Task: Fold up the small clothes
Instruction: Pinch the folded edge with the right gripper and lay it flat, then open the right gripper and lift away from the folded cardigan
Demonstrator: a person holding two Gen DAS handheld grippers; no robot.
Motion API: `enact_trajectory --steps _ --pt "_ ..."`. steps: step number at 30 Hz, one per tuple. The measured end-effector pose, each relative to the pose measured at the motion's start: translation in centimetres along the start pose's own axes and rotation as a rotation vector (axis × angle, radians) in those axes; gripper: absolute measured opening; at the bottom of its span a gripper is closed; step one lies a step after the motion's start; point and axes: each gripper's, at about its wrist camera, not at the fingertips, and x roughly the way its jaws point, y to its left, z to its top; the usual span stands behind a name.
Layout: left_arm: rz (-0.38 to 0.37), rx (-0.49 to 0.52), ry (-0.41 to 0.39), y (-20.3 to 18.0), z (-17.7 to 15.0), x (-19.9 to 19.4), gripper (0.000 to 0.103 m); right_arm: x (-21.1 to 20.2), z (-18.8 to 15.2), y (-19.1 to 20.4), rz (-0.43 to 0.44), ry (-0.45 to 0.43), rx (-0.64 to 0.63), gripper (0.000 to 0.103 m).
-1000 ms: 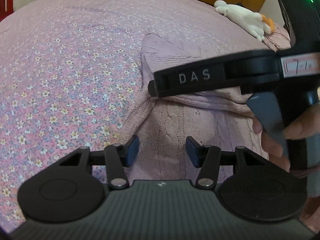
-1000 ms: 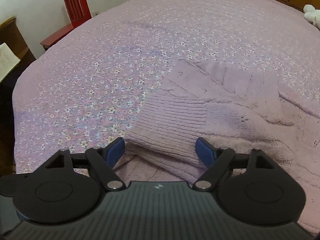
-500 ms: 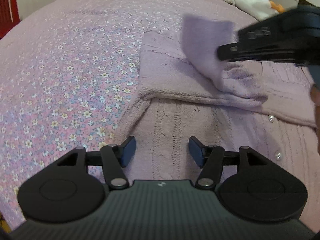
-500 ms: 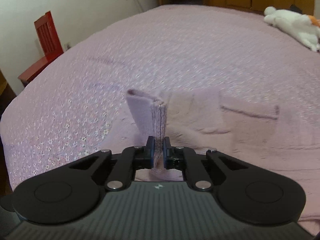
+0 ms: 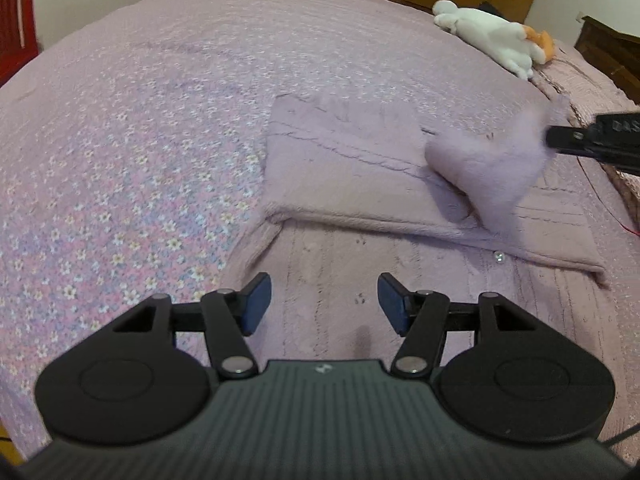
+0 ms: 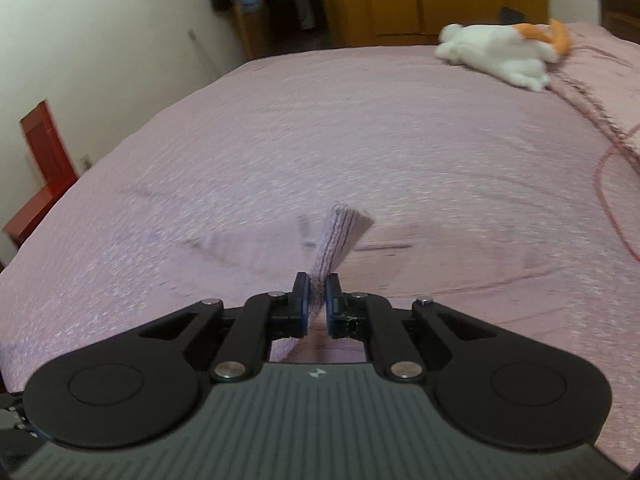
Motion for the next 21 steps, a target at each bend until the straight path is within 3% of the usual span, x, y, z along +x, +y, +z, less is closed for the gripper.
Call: enact_trajectory --steps 7,12,18,21 --pt "0.005 0.038 -0.002 -0.6 0.6 0.6 0.061 -2.2 -1.0 -6.9 -0.093 -0.022 0.082 0.008" --pt "0.004 0.034 -0.022 0.3 1.0 0.5 0.061 -2.1 -3.2 -10.6 -0.111 0.029 0.157 0.008" --pt "0.017 0.005 -0.003 1.3 1.5 1.5 0.061 -0.9 -4.3 -10.2 -0.131 0.054 0.129 0.01" --pt "0.015 0.013 -0.008 1.3 1.6 1.8 0.061 -0.9 -4.3 -10.3 -0.116 0.054 0.128 0.024"
